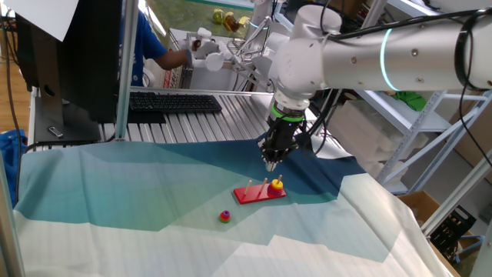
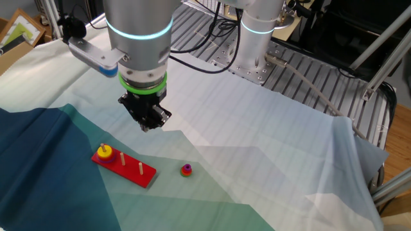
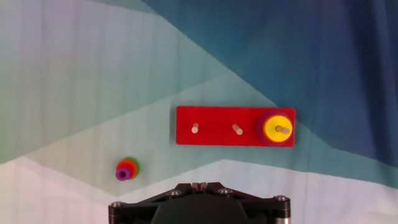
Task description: Take out one Hanoi block and throw it aside
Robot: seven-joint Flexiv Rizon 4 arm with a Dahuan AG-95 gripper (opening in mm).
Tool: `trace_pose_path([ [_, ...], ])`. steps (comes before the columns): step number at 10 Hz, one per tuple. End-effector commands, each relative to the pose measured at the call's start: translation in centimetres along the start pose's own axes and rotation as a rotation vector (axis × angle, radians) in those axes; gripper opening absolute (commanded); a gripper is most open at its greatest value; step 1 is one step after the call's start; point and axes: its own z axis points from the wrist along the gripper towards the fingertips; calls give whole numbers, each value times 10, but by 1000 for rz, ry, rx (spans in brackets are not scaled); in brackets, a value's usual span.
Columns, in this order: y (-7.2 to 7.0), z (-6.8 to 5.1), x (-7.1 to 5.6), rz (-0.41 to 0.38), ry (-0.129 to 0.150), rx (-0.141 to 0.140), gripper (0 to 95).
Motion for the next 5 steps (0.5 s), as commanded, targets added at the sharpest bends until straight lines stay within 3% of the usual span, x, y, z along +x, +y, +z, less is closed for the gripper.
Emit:
trace_pose_path([
  [1, 1, -1, 2, 3, 6, -37, 0],
  [5, -2, 2, -5, -21, -42, -9, 0],
])
